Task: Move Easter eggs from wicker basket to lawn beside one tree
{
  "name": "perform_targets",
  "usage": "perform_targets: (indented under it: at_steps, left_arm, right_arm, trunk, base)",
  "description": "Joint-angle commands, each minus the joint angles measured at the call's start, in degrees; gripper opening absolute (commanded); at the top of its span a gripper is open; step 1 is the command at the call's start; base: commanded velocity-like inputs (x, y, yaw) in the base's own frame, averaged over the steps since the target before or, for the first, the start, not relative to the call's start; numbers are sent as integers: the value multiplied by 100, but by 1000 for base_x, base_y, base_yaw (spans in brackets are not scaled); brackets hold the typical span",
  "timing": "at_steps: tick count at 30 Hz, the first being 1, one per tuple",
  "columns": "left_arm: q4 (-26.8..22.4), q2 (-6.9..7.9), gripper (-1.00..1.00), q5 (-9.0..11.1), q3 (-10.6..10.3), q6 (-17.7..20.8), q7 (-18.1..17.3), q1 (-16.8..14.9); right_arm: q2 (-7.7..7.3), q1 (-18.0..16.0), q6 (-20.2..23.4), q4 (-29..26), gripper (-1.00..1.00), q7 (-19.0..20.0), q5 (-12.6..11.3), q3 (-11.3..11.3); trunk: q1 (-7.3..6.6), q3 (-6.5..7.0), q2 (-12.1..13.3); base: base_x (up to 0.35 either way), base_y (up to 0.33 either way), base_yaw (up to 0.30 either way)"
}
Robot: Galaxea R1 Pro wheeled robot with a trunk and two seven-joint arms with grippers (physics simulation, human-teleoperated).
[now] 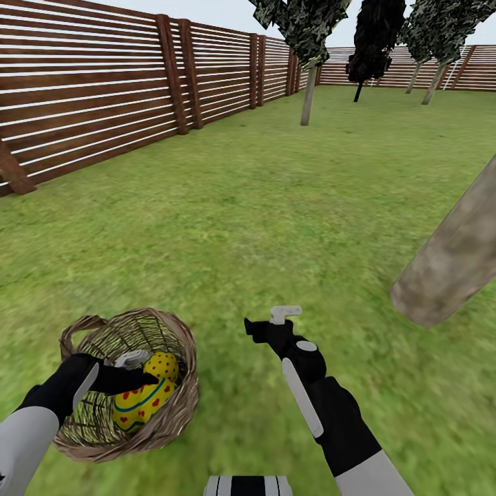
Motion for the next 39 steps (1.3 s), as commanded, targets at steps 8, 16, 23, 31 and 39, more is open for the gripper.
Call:
perform_targets:
  at_steps: [8,16,23,31,39]
  left_arm:
    - [-6,-15,100,53,4,46,-15,2]
    - [-6,-16,100,55,7,46,-7,1]
    - [-10,-2,100,58,8,62,-14,-4]
    - [-150,15,100,69,4,96,-21,-6]
    - [-353,18,100,72,6,141,-20,-6]
  right_arm:
    - [-3,-4,12,-10,100,-54,-59,18]
    - [-4,-4,12,-10,100,-54,-59,19]
    - [-4,-4,12,-10,100,-54,-59,19]
    - [-4,-4,12,-10,100,-54,-59,19]
    - [-4,-4,12,-10,100,-54,-59,19]
  trunk:
    - [1,-27,-3]
    - [7,-71,-6]
    - [7,-71,-6]
    - [22,-204,-14]
    - [22,-204,-14]
  base:
    - [0,0,0]
    - [0,0,0]
    - [0,0,0]
    - [0,0,0]
    - [0,0,0]
